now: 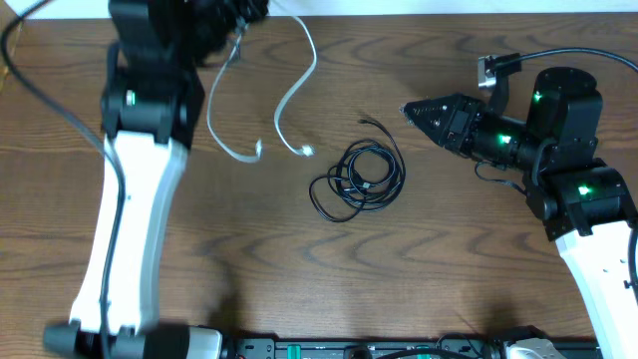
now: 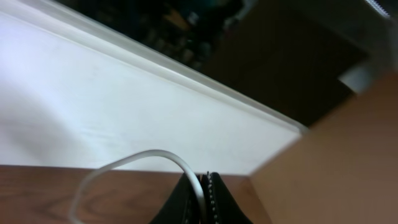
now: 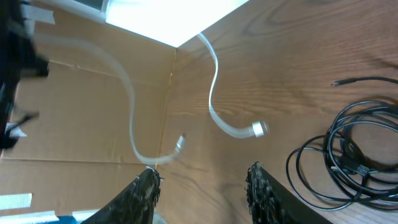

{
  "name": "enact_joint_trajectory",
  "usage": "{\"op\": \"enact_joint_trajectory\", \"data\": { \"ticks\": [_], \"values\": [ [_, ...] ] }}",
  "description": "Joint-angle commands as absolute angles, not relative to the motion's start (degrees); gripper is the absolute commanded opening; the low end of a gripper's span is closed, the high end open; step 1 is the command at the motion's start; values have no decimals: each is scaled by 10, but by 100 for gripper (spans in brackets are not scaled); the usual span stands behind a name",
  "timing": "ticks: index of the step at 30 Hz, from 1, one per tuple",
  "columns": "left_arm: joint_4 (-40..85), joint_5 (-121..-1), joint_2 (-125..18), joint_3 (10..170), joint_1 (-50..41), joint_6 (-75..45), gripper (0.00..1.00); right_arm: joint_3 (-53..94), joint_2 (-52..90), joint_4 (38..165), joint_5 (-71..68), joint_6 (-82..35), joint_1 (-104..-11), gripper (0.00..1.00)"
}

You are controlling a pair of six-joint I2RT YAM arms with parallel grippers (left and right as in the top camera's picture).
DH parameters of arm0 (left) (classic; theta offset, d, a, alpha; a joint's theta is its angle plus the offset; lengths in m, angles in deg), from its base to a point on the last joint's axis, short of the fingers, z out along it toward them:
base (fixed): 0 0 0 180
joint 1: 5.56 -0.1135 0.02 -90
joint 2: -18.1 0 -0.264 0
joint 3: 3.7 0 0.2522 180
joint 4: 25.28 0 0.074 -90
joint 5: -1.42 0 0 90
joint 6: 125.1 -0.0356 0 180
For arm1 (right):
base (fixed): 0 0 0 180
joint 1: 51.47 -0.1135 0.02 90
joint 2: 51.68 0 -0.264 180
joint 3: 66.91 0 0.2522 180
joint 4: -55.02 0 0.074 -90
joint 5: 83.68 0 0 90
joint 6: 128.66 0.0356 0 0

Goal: Untangle cables
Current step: 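Carry the white cable with the left gripper toward the top-left corner, then lower the white cable at the top-left and open the left gripper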

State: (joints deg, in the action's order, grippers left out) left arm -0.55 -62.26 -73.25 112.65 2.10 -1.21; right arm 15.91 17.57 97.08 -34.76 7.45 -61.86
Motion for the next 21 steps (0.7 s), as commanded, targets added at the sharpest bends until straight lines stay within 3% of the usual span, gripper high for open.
{"op": "enact_joint_trajectory", "data": {
  "ticks": [1,6,21],
  "values": [
    [4,-631,-799,1215,-10,-4,7,165,176,977,-343,53,-614,44],
    [-17,-645,-884,1290,-30,-3,7,165,177,988,-321,39,-617,45],
    [-96,-690,-955,1290,-29,-3,7,164,189,1111,-76,15,-628,47]
  ]
}}
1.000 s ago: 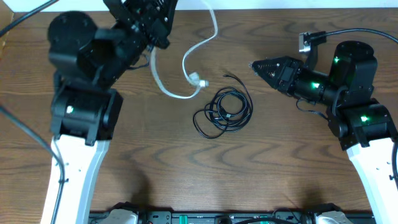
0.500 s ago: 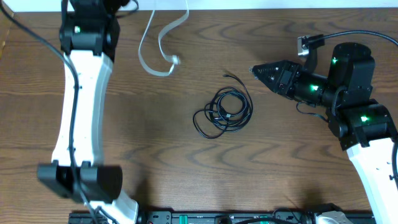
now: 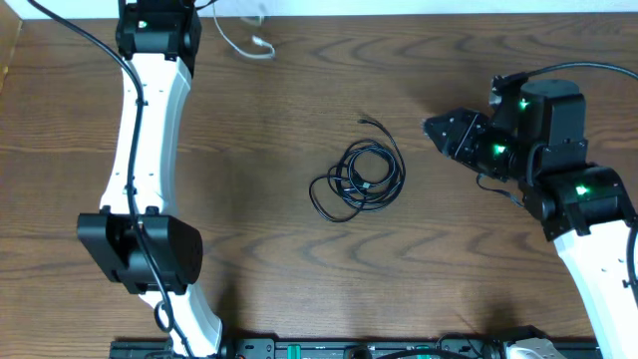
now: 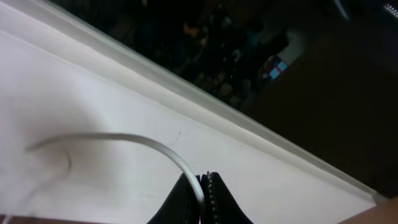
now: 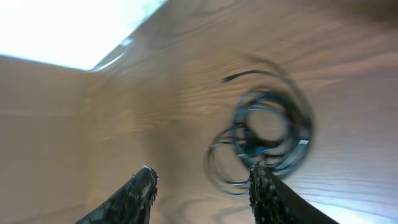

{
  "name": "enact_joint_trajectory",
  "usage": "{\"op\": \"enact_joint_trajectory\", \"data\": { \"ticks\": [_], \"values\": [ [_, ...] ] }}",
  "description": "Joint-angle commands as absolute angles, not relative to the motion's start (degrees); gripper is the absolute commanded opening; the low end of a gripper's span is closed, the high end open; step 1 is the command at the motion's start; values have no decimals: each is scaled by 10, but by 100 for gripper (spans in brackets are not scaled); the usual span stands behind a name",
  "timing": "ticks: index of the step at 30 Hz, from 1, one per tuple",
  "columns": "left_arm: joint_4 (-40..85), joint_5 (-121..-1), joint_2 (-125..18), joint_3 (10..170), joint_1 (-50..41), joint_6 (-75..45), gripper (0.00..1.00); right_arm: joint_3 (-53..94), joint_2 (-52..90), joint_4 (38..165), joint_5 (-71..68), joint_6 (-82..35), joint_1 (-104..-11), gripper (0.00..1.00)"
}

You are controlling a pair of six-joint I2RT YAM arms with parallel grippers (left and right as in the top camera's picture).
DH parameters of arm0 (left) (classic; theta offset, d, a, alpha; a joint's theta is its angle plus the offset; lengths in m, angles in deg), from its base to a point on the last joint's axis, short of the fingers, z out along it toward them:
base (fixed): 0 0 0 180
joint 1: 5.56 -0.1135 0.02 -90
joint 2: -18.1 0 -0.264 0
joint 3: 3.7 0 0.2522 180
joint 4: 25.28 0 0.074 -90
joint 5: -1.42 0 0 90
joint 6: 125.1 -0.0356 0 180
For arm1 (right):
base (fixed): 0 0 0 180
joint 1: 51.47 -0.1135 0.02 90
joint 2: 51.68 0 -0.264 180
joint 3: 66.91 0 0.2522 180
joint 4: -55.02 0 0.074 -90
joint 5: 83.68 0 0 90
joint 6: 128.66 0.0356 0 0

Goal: Untangle cables
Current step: 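Lower the white cable at the top-left and open the left gripper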

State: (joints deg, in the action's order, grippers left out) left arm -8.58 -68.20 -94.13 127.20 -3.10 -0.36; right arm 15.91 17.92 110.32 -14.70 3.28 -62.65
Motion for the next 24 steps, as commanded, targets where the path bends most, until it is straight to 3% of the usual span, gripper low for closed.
{"op": "enact_joint_trajectory", "data": {
  "ticks": [1,15,24],
  "values": [
    [-99,-689,-960,1290,-27,-3,7,164,192,1113,-67,15,-628,47],
    [-141,-691,-1044,1290,-57,-10,7,164,254,1123,-58,15,-628,46],
    [-153,-716,-1136,1290,-166,-74,7,164,297,1139,-59,15,-628,43]
  ]
}}
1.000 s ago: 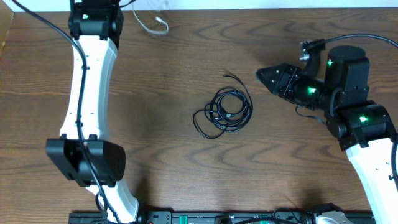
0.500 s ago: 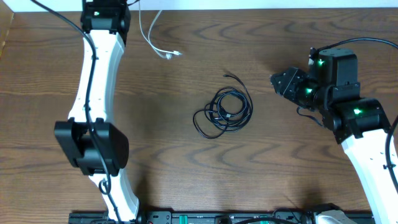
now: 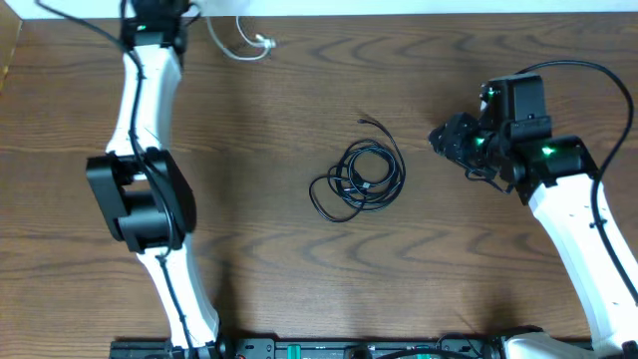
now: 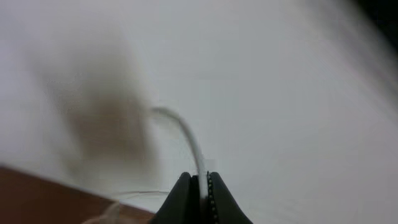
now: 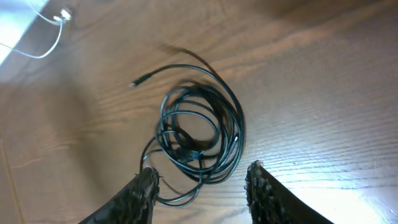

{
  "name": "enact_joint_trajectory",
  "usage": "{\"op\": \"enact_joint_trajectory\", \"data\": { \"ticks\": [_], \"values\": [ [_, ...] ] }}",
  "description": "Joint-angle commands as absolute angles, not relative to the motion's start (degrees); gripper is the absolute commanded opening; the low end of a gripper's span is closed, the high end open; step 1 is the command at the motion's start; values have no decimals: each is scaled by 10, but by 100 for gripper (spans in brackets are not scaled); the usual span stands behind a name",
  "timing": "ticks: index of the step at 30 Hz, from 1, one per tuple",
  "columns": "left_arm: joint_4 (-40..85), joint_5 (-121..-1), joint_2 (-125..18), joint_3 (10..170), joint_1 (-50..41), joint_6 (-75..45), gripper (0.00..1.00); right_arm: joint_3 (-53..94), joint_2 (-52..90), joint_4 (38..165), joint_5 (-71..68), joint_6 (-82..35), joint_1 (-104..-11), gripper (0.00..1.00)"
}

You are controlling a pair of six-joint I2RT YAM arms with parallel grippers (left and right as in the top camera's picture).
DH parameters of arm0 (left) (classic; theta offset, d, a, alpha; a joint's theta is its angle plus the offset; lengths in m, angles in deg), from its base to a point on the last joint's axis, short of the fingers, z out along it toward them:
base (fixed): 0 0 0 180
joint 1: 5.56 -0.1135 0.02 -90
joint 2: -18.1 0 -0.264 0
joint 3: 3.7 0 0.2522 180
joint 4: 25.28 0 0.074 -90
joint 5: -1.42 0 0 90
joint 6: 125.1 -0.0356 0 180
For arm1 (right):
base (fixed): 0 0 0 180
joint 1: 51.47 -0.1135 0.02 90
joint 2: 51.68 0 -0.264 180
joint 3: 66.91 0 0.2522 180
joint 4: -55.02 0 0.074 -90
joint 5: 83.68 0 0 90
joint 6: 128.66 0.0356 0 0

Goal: Untangle cables
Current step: 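Lower the white cable at the top-left and open the left gripper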

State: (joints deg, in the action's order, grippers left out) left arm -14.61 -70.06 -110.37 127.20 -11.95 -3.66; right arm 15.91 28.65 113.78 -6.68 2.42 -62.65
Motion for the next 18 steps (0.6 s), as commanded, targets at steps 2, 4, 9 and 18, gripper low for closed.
{"op": "enact_joint_trajectory", "data": {
  "ticks": [2,4,9,18],
  "values": [
    [-167,-718,-1153,1290,-200,-77,7,164,302,1141,-61,15,-628,43],
    [-183,-721,-1170,1290,-235,-86,17,164,306,1143,-61,15,-628,43],
    [-192,-792,-1191,1290,-318,-137,36,164,310,1148,-61,15,-628,45],
    [-137,-665,-1178,1290,-379,-166,59,164,310,1150,-61,15,-628,45]
  ]
}}
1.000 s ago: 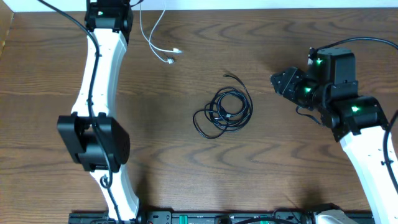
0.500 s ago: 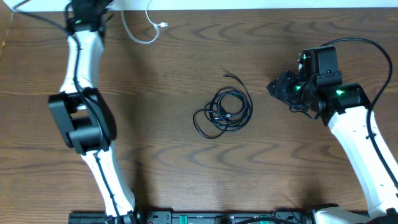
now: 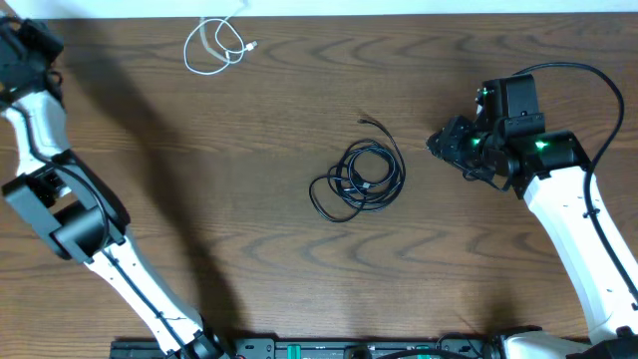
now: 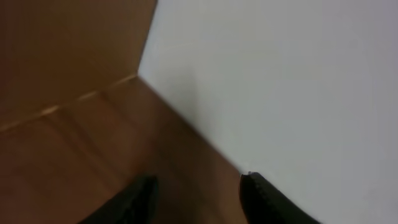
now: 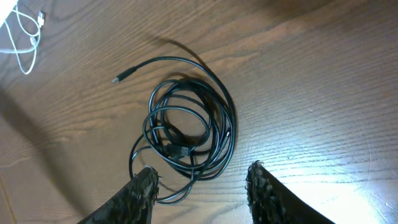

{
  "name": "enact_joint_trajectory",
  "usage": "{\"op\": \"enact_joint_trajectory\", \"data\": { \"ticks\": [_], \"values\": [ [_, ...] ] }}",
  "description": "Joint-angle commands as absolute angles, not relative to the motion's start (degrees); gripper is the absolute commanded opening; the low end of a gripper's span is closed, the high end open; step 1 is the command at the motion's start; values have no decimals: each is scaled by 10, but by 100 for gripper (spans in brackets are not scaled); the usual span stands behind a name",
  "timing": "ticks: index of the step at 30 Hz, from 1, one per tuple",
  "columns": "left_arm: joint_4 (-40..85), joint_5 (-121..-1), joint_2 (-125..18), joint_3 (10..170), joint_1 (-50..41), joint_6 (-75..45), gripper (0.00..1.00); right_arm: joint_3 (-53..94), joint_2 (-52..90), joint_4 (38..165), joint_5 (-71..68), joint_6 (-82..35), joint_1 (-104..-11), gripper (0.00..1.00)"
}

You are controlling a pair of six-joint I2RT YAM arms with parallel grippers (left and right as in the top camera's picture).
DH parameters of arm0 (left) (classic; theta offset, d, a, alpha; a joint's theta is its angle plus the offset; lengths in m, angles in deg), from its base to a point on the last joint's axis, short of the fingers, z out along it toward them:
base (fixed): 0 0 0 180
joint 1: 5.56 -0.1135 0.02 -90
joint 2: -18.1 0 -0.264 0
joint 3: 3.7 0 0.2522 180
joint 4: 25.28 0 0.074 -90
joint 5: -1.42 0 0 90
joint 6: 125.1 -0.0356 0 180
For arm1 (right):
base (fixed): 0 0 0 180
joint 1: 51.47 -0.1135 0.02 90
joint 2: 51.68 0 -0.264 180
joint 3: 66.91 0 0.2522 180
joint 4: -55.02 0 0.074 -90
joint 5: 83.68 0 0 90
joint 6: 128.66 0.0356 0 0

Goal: Untangle cables
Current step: 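Lower the white cable at the top-left and open the left gripper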

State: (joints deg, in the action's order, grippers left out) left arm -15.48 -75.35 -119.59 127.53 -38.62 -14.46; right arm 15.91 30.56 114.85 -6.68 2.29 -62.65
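Observation:
A black cable (image 3: 359, 179) lies coiled in the middle of the wooden table, one plug end pointing to the back. In the right wrist view the black cable (image 5: 186, 137) sits just ahead of my right gripper (image 5: 202, 169), which is open and holds nothing. A white cable (image 3: 214, 45) lies in a loose loop near the table's back edge, apart from the black one. My left gripper (image 4: 199, 178) is open and empty at the far left back corner, facing a brown surface and a white wall.
The right arm (image 3: 558, 189) reaches in from the right side. The left arm (image 3: 45, 150) runs along the left edge. A black rail (image 3: 349, 349) lines the front of the table (image 3: 249, 249).
My left gripper was shut on the white cable at the back edge; now it is open and further left. The white cable lies looped on the table. The right gripper has barely moved.
First my left gripper held the white cable hanging over the table's left half, close to the black coil. Then it held the cable at the back edge, and still held it there at the last earlier moment. Now the cable lies free, apart from the black coil.

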Motion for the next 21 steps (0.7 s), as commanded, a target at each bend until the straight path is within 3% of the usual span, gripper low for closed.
{"op": "enact_joint_trajectory", "data": {
  "ticks": [1,15,21],
  "values": [
    [-127,-644,-1178,1290,-377,-166,61,164,310,1150,-61,15,-628,45],
    [-40,-579,-1178,1290,-197,-251,62,164,310,1183,-60,0,-628,45],
    [-13,-714,-1183,1290,-111,-320,66,164,310,1183,-58,-21,-628,45]
  ]
}}
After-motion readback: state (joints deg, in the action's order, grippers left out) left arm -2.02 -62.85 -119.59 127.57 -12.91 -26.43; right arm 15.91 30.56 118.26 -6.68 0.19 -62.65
